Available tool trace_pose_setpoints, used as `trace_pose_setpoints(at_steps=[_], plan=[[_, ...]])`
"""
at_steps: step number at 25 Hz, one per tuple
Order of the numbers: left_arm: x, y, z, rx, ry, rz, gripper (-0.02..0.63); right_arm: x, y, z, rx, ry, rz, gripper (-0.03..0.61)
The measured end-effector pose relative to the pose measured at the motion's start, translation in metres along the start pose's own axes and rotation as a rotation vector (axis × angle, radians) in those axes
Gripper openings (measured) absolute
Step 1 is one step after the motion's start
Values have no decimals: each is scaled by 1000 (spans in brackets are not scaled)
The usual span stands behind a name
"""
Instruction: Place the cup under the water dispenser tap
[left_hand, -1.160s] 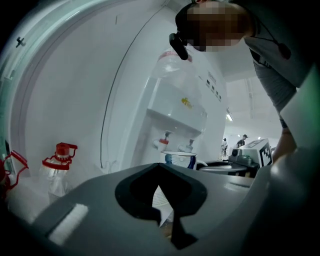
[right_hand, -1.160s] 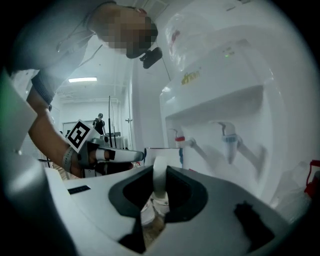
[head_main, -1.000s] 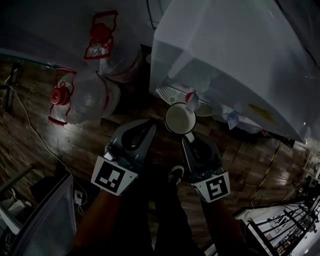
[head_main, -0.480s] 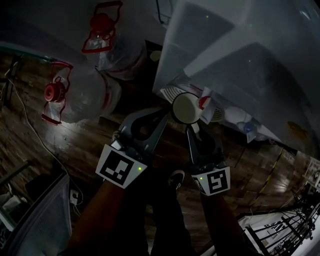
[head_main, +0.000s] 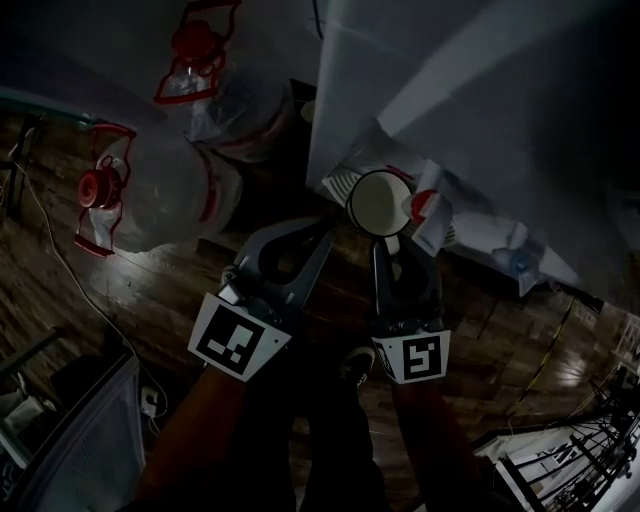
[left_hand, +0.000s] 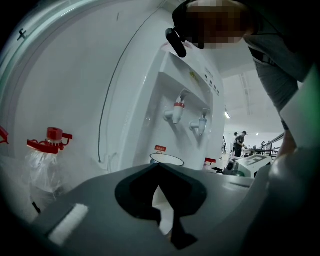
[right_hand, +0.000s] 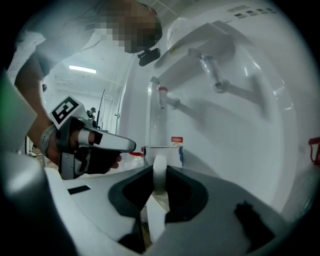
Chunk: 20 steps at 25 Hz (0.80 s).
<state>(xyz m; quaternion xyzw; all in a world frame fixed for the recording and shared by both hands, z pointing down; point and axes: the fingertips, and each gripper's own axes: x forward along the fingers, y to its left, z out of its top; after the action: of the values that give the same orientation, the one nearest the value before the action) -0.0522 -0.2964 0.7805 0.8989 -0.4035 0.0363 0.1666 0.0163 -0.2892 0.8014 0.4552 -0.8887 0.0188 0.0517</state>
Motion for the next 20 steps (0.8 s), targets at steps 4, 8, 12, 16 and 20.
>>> trace_pose_setpoints(at_steps=[4, 8, 12, 16, 20], plan=[[3, -2, -2, 0, 1, -5, 8, 3, 0, -4, -6, 1, -8, 66], [6, -5, -1, -5, 3, -11, 8, 3, 0, -2, -5, 6, -4, 69], [7, -7, 1, -5, 3, -14, 8, 3, 2, -2, -26, 34, 14, 79], [7, -8, 1, -7, 8, -13, 8, 1, 0, 0, -32, 48, 15, 132], [4, -9, 4, -10, 9, -6, 8, -1, -3, 9, -15, 51, 11, 172]])
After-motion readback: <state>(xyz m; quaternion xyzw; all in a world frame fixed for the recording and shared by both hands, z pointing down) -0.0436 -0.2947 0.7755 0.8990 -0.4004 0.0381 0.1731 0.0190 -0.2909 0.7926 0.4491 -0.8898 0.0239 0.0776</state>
